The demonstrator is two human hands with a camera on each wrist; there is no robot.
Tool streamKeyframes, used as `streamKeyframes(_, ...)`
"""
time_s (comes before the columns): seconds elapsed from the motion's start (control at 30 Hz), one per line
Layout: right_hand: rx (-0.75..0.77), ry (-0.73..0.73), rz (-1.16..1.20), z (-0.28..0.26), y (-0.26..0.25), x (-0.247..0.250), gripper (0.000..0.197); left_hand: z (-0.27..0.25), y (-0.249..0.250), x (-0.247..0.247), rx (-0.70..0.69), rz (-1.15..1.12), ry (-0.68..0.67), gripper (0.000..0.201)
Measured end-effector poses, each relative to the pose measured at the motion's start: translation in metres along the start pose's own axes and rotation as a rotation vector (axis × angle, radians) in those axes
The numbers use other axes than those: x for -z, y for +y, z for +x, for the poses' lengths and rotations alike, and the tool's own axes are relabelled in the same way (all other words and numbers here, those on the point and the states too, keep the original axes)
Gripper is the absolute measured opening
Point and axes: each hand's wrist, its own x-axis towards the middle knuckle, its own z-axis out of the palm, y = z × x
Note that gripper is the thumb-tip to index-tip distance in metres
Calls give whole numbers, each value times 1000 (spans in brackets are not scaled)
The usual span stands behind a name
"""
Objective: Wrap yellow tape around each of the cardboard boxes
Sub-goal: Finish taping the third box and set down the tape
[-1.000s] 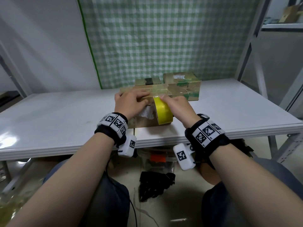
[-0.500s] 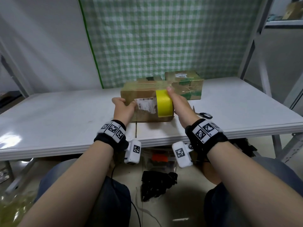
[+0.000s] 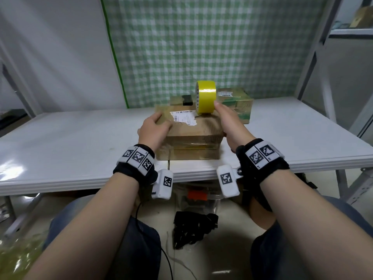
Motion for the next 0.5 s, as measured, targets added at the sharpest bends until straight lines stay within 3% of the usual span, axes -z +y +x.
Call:
streamKeyframes(0.07, 6, -13, -36, 5, 2, -1, 52, -2, 0, -1, 15, 60, -20, 87)
streamKeyframes(0.23, 20, -37, -149, 13, 10, -8, 51, -11, 18, -1, -176, 262, -31, 25)
streamKeyframes(0.33, 5, 2, -200, 21, 13, -14, 59, -16, 22, -8, -313, 409, -108, 27)
streamKeyframes(0.4, 4, 40, -265, 31, 18, -17, 72, -18, 20, -14, -301, 518, -117, 32)
streamKeyframes(0.5, 54, 30, -319, 37, 18, -19, 55, -21, 20, -18, -307, 556, -70, 33)
